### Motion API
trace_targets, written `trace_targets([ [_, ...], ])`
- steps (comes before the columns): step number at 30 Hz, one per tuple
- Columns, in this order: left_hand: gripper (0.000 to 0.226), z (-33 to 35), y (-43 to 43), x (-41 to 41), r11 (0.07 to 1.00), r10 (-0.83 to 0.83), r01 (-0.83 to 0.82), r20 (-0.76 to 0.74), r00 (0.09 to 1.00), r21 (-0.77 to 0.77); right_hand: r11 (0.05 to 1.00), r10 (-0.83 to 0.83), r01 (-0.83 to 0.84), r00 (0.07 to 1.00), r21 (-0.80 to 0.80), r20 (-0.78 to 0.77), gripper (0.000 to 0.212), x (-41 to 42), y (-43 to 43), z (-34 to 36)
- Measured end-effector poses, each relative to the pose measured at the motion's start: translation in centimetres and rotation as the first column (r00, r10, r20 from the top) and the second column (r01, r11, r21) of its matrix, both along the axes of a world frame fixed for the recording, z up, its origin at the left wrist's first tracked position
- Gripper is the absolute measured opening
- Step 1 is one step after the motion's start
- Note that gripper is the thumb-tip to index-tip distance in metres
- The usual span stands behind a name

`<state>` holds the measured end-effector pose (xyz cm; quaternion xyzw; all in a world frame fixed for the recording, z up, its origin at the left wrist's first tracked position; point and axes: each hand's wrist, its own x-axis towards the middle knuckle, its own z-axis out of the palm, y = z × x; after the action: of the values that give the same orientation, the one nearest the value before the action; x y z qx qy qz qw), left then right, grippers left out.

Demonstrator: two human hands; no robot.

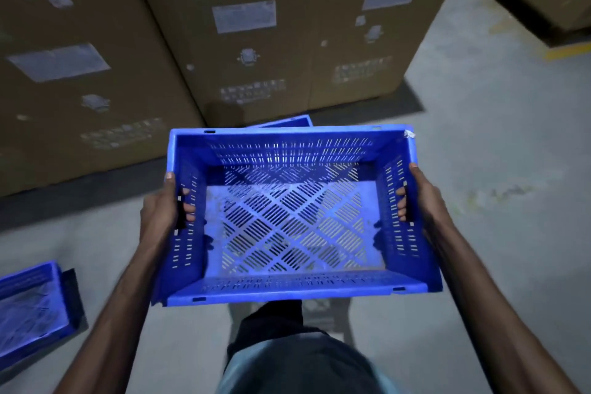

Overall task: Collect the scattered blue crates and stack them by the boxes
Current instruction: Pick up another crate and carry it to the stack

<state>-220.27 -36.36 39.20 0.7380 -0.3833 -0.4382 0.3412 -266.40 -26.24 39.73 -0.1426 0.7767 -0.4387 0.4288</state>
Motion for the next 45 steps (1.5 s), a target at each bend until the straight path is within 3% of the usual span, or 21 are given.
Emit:
trace_targets([
  [8,0.063,-1.2,-13.1,-0.9,0.996,0.042,-0.063,0.28,0.959,0.065,0.983,0.17,-0.166,0.985,0.079,-0.039,0.068,-0.5,-20.0,-1.8],
  [12,0.068,-4.4,-19.2,-0.3,0.991,0.081,-0.114,0.345,0.935,0.075,0.967,0.227,-0.222,0.973,0.123,-0.029,0.067,-0.1,-28.3,-4.4],
  [16,0.066,-9.6,-24.7,0.6,0.983,0.118,-0.154,0.308,0.944,0.095,0.945,0.289,-0.274,0.955,0.178,-0.063,0.069,0.6,-35.6,-8.4],
  [20,0.084,-18.3,-29.1,4.5,0.964,0.155,-0.206,0.271,0.95,0.171,0.916,0.357,-0.328,0.93,0.23,-0.094,0.071,2.0,-41.2,-12.8],
  [23,0.089,-20.8,-31.8,5.0,0.95,0.167,-0.227,0.266,0.949,0.216,0.909,0.365,-0.334,0.926,0.249,-0.092,0.069,2.5,-43.7,-15.5],
  [28,0.074,-20.8,-34.0,2.6,0.948,0.13,-0.191,0.238,0.962,0.255,0.903,0.367,-0.315,0.92,0.293,-0.14,0.073,2.7,-45.8,-18.9],
  [32,0.102,-24.9,-35.3,4.8,0.925,0.199,-0.264,0.242,0.95,0.274,0.909,0.358,-0.297,0.915,0.293,-0.186,0.076,2.4,-46.6,-20.4],
  [34,0.106,-23.6,-35.8,3.9,0.923,0.185,-0.263,0.275,0.944,0.281,0.909,0.356,-0.293,0.916,0.296,-0.184,0.077,2.2,-46.8,-20.5],
  [39,0.072,-19.7,-35.6,0.8,0.951,0.065,-0.178,0.401,0.914,0.252,0.897,0.369,-0.302,0.914,0.323,-0.17,0.083,1.9,-46.7,-20.5],
  [42,0.06,-18.4,-34.9,0.4,0.957,0.135,-0.242,0.497,0.857,0.159,0.887,0.384,-0.285,0.892,0.364,-0.239,0.093,1.6,-46.5,-19.8],
  [45,0.05,-16.9,-33.1,-0.3,0.977,0.167,-0.213,0.565,0.808,0.017,0.895,0.368,-0.239,0.873,0.377,-0.319,0.081,0.7,-45.5,-18.7],
])
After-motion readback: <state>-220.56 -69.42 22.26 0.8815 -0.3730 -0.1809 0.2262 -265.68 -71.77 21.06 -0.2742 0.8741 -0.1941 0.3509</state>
